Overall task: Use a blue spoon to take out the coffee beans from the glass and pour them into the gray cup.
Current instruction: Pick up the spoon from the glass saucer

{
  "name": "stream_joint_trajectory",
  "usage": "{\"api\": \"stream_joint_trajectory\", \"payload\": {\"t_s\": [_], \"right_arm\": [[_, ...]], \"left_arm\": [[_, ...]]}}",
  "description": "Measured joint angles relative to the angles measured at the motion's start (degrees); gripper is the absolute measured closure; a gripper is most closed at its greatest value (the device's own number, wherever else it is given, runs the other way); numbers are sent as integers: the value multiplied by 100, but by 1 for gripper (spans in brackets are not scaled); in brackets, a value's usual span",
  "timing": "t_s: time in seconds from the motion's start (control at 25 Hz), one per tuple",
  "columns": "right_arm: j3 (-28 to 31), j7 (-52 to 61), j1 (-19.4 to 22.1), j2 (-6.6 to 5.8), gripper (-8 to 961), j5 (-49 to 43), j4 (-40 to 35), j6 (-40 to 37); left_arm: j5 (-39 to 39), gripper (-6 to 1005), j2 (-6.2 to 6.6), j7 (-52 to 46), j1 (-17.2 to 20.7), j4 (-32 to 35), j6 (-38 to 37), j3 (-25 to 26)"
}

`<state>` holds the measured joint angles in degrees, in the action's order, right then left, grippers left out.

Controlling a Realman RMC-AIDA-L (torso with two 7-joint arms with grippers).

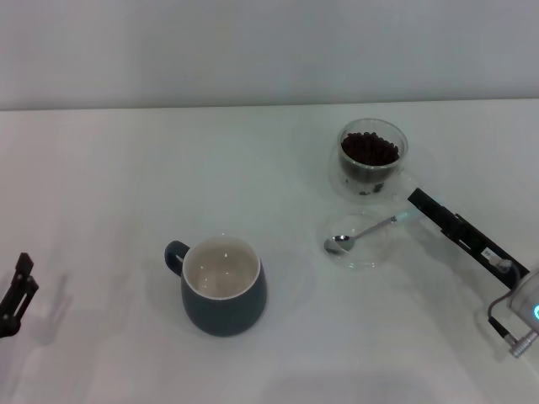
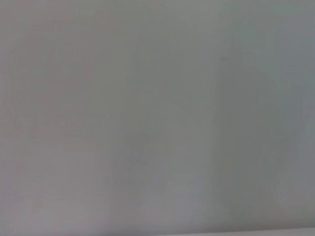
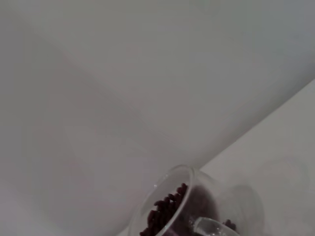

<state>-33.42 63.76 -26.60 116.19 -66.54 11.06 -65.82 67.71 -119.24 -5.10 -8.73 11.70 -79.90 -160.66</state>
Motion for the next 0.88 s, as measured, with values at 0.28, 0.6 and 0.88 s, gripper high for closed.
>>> {"api": "stream_joint_trajectory", "payload": {"t_s": [0.28, 0.6, 0.88], "right_arm": [[54, -1, -206, 0, 85, 1, 45, 272], [120, -21, -334, 0, 84, 1, 81, 365], [152, -10, -376, -1, 96, 2, 96, 465]], "left_arm": [[23, 179, 2, 0, -30, -66, 0, 6], [26, 180, 6, 0, -72, -108, 1, 75], [36, 181, 7, 0, -125, -162, 1, 76]]}}
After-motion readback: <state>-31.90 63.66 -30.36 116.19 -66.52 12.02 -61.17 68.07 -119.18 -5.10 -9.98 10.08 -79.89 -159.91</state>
